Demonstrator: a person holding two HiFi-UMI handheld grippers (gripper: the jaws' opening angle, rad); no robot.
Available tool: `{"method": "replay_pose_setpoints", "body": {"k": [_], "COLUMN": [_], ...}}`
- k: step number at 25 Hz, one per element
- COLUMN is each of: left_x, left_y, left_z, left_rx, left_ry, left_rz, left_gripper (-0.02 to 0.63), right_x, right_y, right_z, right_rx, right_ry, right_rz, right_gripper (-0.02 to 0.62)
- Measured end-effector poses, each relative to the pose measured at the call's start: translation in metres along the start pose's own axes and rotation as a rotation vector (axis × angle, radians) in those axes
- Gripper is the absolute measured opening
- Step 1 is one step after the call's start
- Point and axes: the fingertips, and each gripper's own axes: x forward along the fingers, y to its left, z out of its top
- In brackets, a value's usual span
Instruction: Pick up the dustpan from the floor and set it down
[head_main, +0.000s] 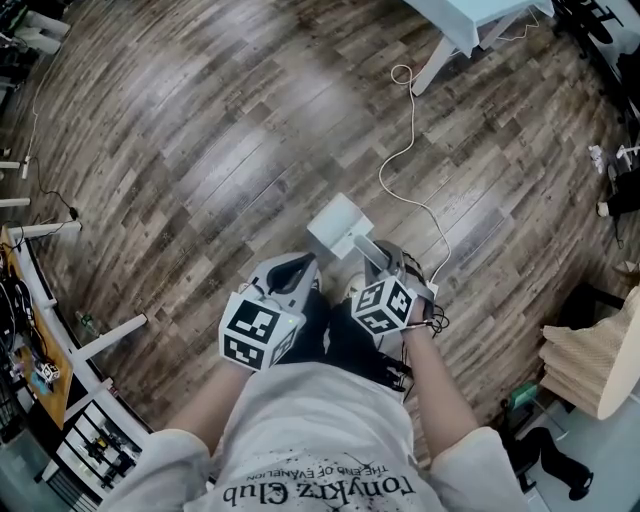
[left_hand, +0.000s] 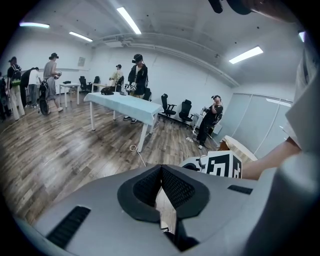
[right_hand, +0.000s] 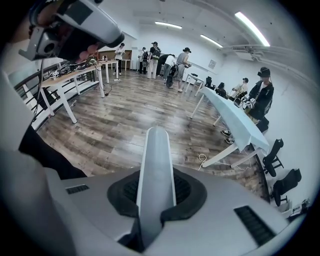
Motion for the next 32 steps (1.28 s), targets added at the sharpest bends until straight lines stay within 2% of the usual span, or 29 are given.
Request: {"method": "replay_pose_setpoints", "body": {"k": [25, 32], "left_x": [0.002, 0.001], "left_y": [-0.002, -0.007], "left_z": [-0.007, -0.010], "left_rx": [-0.011, -0.010], "left_ry": [0.023, 0.024], "left_rz": [0.009, 0.012], "left_gripper": [0.023, 0.023], "right_x": [0.003, 0.002], "right_y": [0.005, 0.011], "right_z": [-0.022, -0.028], "right_rx": [-0.005, 0.016], "right_ry": [0.031, 0.050], "right_rz": [0.002, 0.045], "right_gripper": [0.074, 0.123]}}
